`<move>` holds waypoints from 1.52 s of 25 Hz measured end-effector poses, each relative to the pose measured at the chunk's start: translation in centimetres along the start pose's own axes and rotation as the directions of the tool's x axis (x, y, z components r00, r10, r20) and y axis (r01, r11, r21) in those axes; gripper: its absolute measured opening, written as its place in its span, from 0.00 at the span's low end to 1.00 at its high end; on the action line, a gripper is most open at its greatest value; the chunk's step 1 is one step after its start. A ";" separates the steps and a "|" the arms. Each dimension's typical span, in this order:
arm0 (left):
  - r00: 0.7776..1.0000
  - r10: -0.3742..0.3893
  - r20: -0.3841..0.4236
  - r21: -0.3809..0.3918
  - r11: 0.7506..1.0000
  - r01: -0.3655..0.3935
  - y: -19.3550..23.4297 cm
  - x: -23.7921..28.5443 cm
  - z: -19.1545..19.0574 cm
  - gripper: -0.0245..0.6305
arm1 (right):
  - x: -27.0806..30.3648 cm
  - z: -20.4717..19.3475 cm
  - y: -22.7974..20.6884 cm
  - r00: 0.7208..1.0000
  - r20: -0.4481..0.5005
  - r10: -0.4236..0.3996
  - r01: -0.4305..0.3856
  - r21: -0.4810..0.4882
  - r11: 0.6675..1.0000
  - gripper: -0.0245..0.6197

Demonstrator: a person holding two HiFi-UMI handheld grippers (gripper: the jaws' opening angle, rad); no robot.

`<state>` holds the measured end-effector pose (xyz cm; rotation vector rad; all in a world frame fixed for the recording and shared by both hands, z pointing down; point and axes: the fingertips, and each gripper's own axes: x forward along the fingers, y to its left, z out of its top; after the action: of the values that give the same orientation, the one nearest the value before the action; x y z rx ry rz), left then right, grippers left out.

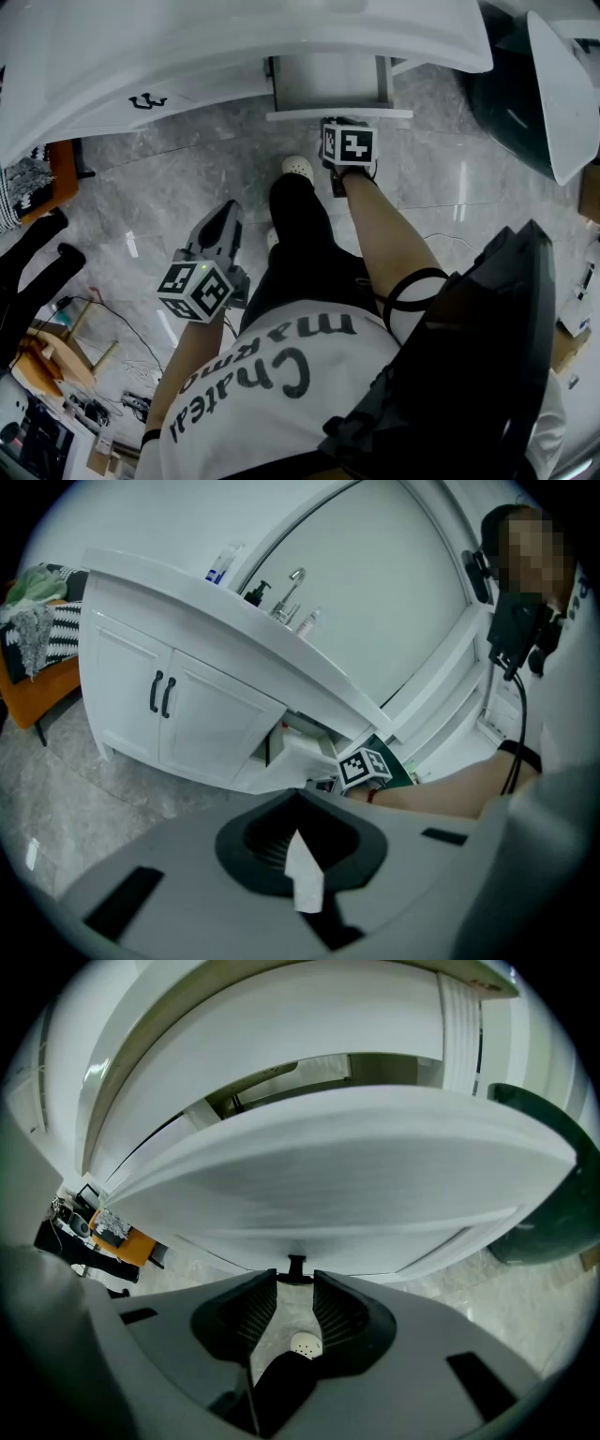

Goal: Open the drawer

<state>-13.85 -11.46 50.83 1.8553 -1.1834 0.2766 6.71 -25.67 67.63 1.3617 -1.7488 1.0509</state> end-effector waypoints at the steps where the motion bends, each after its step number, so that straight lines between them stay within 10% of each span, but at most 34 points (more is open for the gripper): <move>1: 1.000 -0.002 -0.001 0.002 1.000 0.002 -0.1 0.0 -0.1 0.03 | 0.0 -0.1 0.0 1.000 -0.001 0.001 -0.001 -0.001 1.000 0.24; 38: 1.000 -0.010 -0.024 0.018 1.000 0.011 -0.5 -0.8 -0.9 0.03 | -1.1 -3.1 0.1 1.000 -0.022 -0.015 0.016 0.016 1.000 0.25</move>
<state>-13.63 -10.18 50.62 1.8686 -1.1581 0.3043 6.97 -22.43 68.07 1.3670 -1.7148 1.0701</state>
